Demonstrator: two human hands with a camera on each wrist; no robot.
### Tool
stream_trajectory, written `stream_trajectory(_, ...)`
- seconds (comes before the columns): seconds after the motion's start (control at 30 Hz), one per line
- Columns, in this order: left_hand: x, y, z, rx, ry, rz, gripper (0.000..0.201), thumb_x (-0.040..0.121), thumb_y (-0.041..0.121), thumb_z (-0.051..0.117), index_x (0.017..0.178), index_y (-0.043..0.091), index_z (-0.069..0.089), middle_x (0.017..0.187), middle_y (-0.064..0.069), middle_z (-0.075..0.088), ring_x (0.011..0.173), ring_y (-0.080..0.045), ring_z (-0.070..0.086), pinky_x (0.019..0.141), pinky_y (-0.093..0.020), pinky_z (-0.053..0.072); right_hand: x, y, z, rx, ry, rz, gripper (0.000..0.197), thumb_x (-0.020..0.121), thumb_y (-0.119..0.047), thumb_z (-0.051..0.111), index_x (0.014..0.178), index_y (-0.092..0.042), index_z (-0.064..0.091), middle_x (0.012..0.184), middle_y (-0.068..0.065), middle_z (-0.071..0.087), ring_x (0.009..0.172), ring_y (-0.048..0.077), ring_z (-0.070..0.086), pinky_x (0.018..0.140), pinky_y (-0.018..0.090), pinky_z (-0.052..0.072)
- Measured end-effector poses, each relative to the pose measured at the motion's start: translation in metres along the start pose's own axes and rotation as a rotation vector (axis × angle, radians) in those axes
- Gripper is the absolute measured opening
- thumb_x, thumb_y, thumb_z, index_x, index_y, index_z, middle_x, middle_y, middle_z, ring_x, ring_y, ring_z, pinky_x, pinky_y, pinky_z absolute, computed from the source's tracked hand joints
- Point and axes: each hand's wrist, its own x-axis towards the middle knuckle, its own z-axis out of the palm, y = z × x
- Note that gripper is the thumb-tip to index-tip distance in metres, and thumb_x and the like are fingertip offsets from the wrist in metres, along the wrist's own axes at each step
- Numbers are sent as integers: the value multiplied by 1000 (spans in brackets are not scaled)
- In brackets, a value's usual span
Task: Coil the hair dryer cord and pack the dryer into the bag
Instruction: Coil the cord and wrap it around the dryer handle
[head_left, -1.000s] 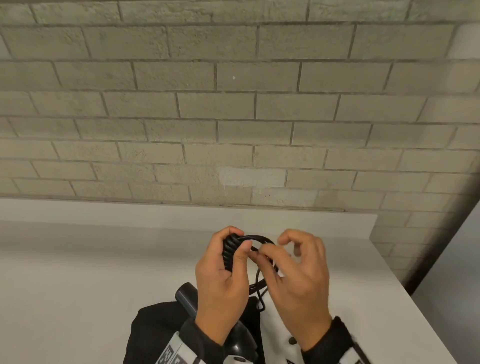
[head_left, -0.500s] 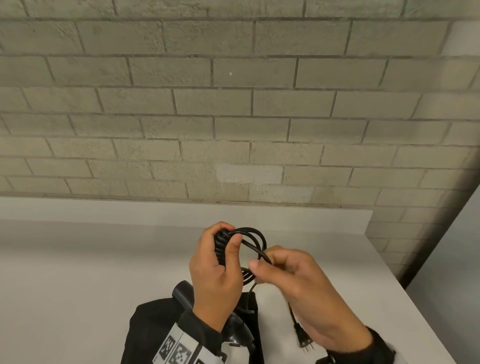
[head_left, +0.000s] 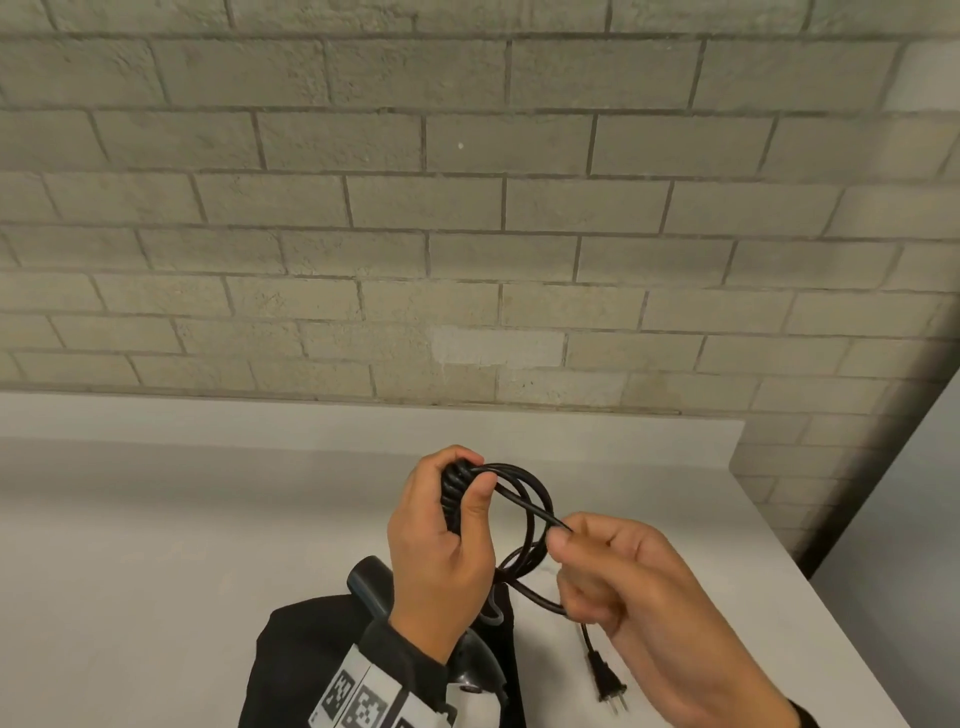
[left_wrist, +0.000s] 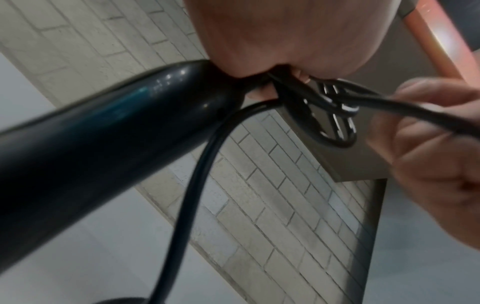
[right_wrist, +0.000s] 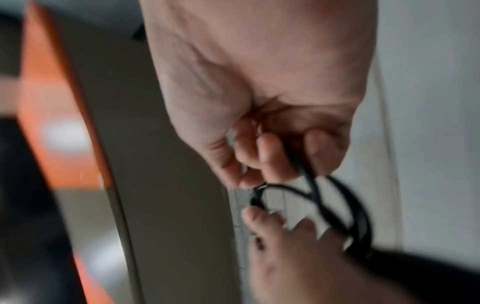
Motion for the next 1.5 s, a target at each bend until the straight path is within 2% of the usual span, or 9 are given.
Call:
stream_trajectory(0.27, 8, -11, -5, 22, 37, -25, 39, 95, 59, 43, 103, 23, 56, 82, 8, 60, 71, -8, 57, 67, -10, 43, -2, 46, -3, -87, 123, -226, 23, 73, -36, 78, 82, -17, 68, 91, 13, 72, 101, 21, 69, 84, 21, 53)
stream_trajectory(0.53, 11, -15, -10, 18, 23, -59, 34, 94, 60, 45, 101, 29, 56, 80, 10, 57, 69, -5, 55, 66, -10, 43, -9, 44, -23, 356, 2, 111, 45, 65, -34, 84, 87, 2, 69, 46, 1, 29, 31, 11, 29, 36, 19, 33)
stream_trajectory(0.73, 17, -25, -19, -17, 78, -144, 29, 91, 56, 51, 100, 29, 58, 78, 12, 57, 68, -10, 56, 65, -21, 47, -21, 60, -68, -624, 200, -139, 26, 70, -35, 79, 59, -15, 67, 49, -1, 48, 50, 9, 44, 55, 22, 35)
stream_trajectory(0.9, 14, -21, -13, -17, 24, -130, 45, 91, 65, 45, 103, 24, 58, 79, 14, 56, 68, -9, 55, 66, -20, 47, -29, 82, -84, 215, 499, -210, 51, 36, -41, 98, 57, -6, 67, 48, 10, 55, 55, 24, 66, 68, 28, 59)
stream_trajectory(1.03, 17, -23, -8, -105, 59, -201, 45, 89, 66, 48, 102, 24, 59, 75, 15, 52, 65, -12, 50, 63, -30, 43, -36, 81, -83, 293, 372, 6, 76, 15, -48, 97, 68, -2, 66, 47, 10, 38, 29, 18, 35, 37, 27, 46)
stream_trajectory(1.17, 19, -27, -10, -123, 71, -202, 43, 89, 65, 50, 101, 25, 59, 73, 15, 52, 62, -12, 49, 60, -31, 42, -39, 65, -92, -255, 230, 64, 61, 46, -64, 85, 64, -7, 69, 44, 12, 43, 38, 16, 34, 39, 18, 28)
stream_trajectory(1.3, 18, -27, -10, -99, 61, -188, 36, 91, 60, 50, 101, 26, 59, 77, 18, 55, 66, -12, 52, 63, -31, 45, -31, 72, -110, -676, 313, -35, 44, 91, -20, 62, 47, -16, 61, 46, 9, 56, 43, 15, 51, 51, 18, 39)
stream_trajectory(1.4, 18, -28, -9, -87, 81, -192, 37, 91, 61, 49, 101, 28, 59, 77, 17, 55, 65, -14, 52, 62, -32, 45, -27, 80, -108, -266, 518, -63, 42, 93, -11, 55, 53, -1, 57, 52, 14, 58, 60, 25, 64, 76, 27, 52)
stream_trajectory(1.5, 19, -28, -10, -87, 72, -193, 44, 90, 66, 48, 102, 25, 59, 77, 16, 54, 64, -13, 52, 61, -33, 47, -23, 84, -96, 257, 608, -25, 46, 93, -22, 49, 49, -10, 39, 45, 4, 28, 37, 18, 36, 45, 28, 50)
